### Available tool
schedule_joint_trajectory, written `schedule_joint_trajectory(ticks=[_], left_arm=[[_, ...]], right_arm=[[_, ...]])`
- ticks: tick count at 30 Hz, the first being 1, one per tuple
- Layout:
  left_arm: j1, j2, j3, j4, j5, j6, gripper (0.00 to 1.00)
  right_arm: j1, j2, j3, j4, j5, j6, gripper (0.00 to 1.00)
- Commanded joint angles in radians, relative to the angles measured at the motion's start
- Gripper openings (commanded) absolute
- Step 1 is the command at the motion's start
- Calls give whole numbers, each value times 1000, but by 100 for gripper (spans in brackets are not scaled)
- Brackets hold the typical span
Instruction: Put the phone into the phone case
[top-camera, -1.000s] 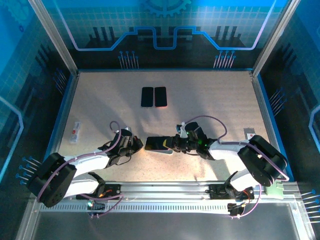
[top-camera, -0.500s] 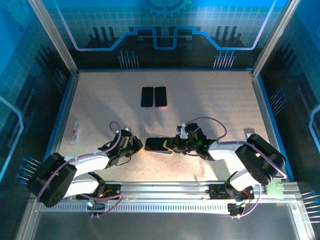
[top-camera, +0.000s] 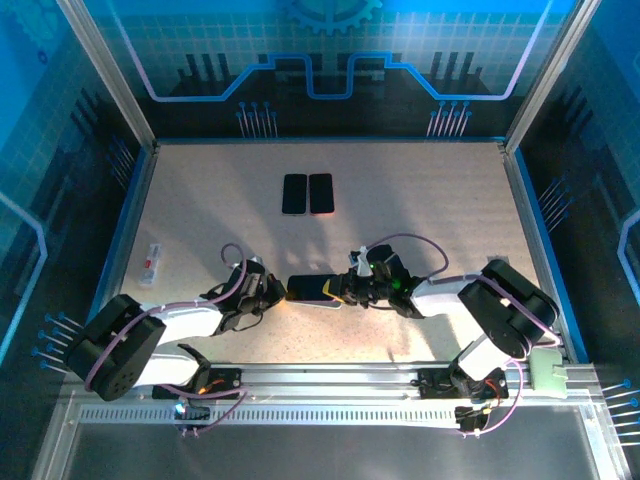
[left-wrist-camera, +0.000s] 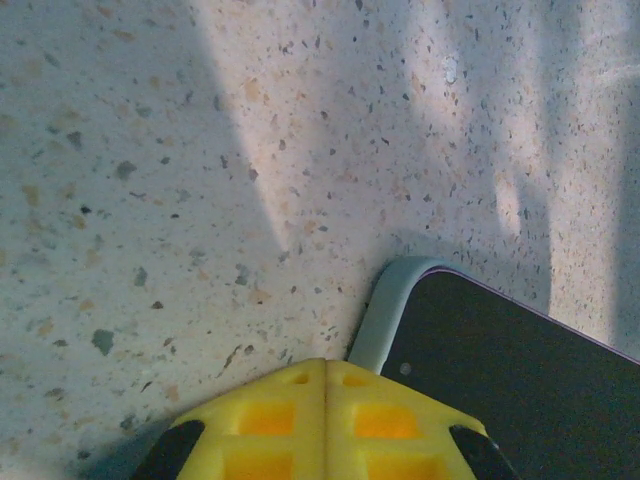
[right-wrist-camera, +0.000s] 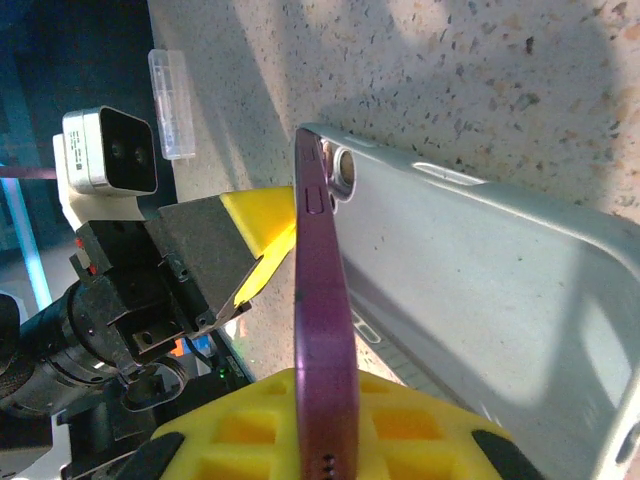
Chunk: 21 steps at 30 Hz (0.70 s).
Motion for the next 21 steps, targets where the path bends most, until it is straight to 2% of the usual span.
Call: schedule_joint_trajectory(ticks=[1,13,18,21], left_arm=[[1,22,-5,37,34,-6,0],[1,6,-9,30,32,-15,0],[2,-13,-16,20,28,-19,0],[1,-29,-19,8,23,-18,0]], right_arm=[[13,65,15,-45,4,-5,0],[14,128,14,14,-13,14,1],[13,118,23,-15,-15,-3,17],[14,109,36,-51,-12,-21,23]])
